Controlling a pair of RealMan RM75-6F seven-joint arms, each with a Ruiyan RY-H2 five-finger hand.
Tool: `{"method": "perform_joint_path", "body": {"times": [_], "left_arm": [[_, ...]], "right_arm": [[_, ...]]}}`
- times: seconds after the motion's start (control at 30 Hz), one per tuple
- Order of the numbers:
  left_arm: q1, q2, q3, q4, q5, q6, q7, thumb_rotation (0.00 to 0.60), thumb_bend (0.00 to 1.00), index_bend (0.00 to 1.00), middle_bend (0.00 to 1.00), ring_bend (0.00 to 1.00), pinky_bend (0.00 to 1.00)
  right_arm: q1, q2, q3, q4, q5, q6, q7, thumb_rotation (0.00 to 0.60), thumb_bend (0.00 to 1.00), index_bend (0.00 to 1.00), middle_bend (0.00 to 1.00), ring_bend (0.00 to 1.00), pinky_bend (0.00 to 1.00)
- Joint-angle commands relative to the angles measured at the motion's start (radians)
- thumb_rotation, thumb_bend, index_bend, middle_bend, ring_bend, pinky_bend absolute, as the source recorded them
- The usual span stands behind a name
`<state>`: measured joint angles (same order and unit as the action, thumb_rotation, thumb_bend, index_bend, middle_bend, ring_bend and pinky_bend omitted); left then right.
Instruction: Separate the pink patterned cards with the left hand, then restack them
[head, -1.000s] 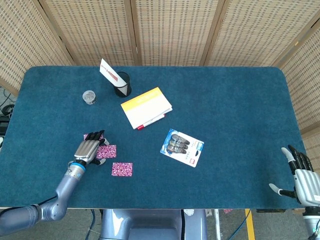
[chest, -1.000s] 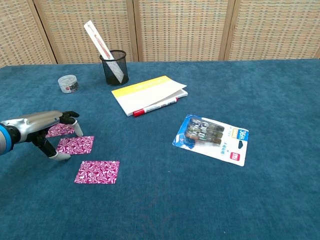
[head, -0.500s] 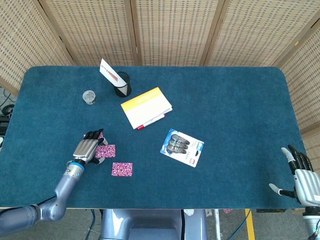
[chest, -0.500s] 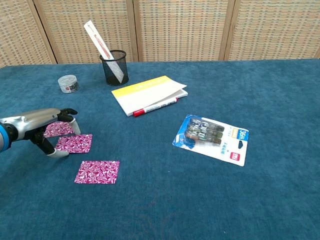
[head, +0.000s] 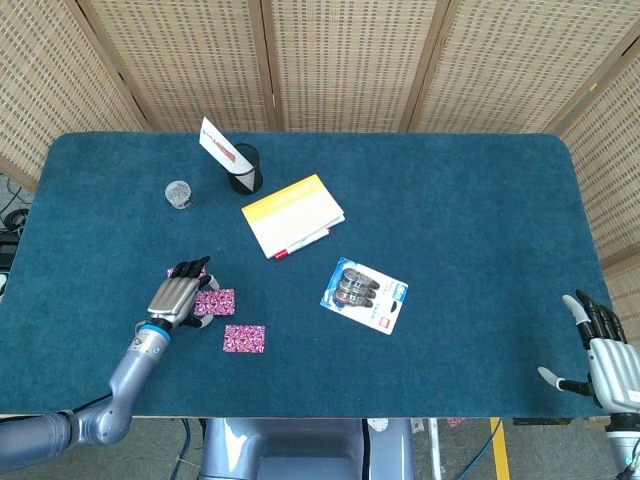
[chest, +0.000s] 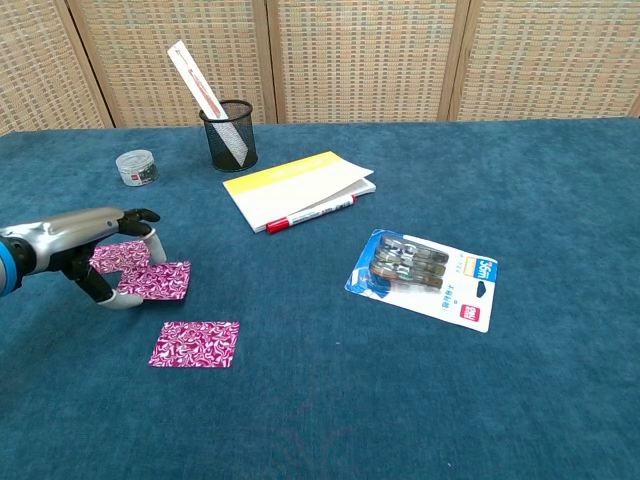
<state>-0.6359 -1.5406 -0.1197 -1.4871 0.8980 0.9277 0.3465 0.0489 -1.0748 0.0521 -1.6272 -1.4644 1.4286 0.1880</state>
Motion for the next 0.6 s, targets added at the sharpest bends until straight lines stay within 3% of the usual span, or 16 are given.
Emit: {"method": "perform_joint_path", "body": {"times": [0.03, 0.37, 0.6], "left_arm": [[-0.004, 0.016, 0.004, -0.053, -0.002, 0.011, 0.024, 0.6, 0.28, 0.49, 0.0, 0.0, 0.0], [-0.01, 0.016, 0.039, -0.16, -0.019, 0.043, 0.1, 0.6, 0.27, 0.49, 0.0, 0.0, 0.0], [-0.001, -0.015, 0.079, -0.197, 0.027, 0.077, 0.129, 0.6, 0.26, 0.49, 0.0, 0.0, 0.0]], "right_arm": [[0.0, 0.0, 0.0, 0.0, 0.0, -0.001, 0.0, 0.6, 0.13, 0.0, 0.0, 0.0, 0.0], [0.0, 0.001, 0.0, -0.001, 0.0, -0.001, 0.001, 0.6, 0.13, 0.0, 0.0, 0.0, 0.0], [0.001, 0.002, -0.001, -0.001, 0.0, -0.002, 0.003, 0.6, 0.13, 0.0, 0.0, 0.0, 0.0]]}}
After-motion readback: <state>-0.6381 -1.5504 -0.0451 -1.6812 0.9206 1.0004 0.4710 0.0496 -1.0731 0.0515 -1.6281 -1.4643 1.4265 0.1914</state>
